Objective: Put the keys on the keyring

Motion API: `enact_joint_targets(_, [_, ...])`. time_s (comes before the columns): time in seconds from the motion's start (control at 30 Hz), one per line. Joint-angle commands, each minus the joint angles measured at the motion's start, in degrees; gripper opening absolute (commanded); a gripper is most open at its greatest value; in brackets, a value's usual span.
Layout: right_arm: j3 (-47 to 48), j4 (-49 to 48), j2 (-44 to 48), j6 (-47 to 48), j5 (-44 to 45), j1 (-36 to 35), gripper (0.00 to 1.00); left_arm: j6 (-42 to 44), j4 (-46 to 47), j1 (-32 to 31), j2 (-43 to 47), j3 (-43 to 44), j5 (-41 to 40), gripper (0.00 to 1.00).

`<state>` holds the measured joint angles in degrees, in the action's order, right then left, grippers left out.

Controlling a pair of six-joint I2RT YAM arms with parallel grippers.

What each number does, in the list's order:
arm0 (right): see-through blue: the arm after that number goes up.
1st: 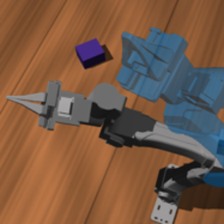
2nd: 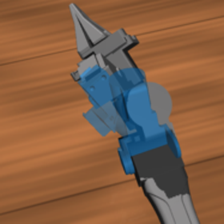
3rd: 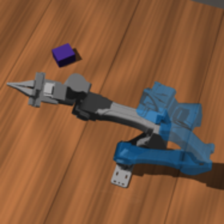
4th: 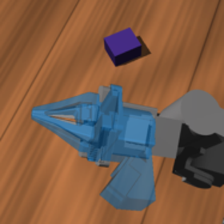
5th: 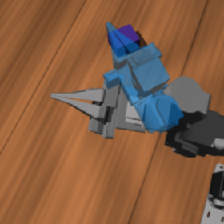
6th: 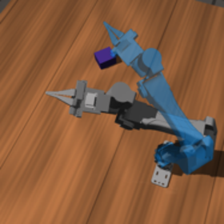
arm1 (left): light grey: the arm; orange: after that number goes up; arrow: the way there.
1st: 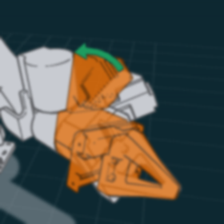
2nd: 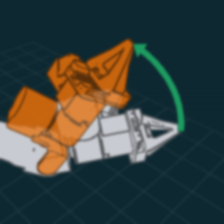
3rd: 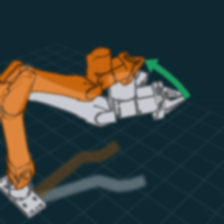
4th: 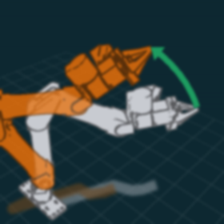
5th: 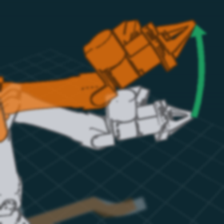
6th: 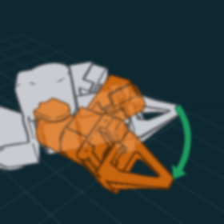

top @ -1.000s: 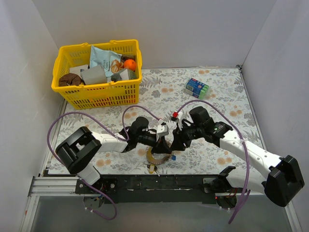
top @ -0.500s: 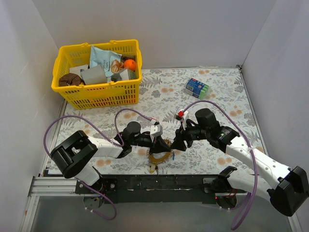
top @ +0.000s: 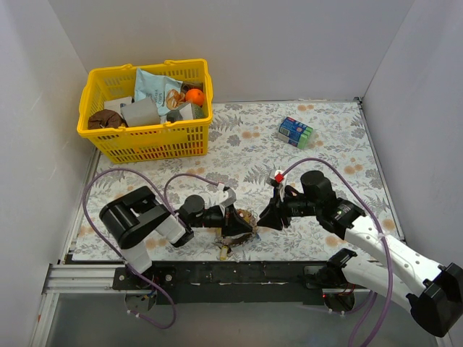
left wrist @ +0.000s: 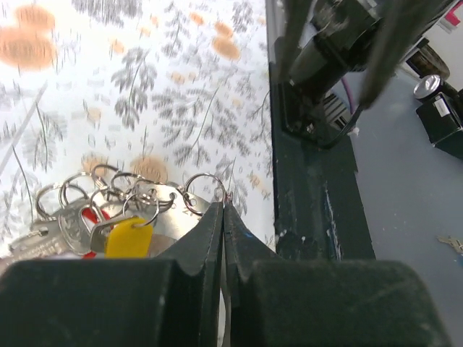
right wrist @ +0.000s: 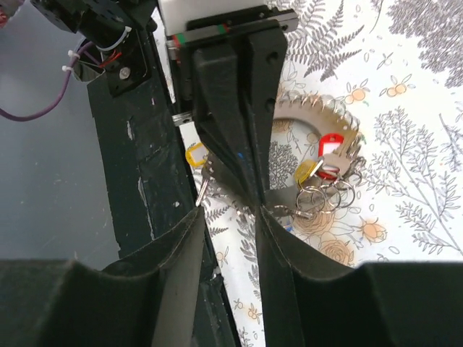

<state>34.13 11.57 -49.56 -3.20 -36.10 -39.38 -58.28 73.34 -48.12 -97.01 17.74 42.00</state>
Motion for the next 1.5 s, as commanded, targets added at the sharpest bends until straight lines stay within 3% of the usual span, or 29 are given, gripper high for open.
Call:
enact_joint_targets(0.0, [-1.4,-4.0,0.9,-1.6,-2.3,0.3,0.41,-5.6,24.7,0.0,-3.6,-1.0,-1.5,0.0])
enact_joint_targets(0.13, [-2.0,-4.5,0.3,-2.0,-3.2,0.3,0.33,-5.4,26.9,0.0,-3.7,-1.7,-3.0,0.0])
enact_joint_targets(0.7, [-5.7,-10.4,-4.4,-3.8,-12.5,0.4,0.24,-3.9,26.5,0.0,1.5,-2.4,-3.5,0.0])
enact_joint_targets(0.93, [-7.0,-13.6,-7.5,-4.7,-15.1,0.3,0.28,-3.8,25.5,0.0,3.0,-1.8,-2.2,0.0])
enact_joint_targets(1.47, [-8.8,-15.7,-9.8,-5.0,-12.1,0.3,0.29,-3.2,21.9,0.0,6.7,-0.7,-0.3,0.0])
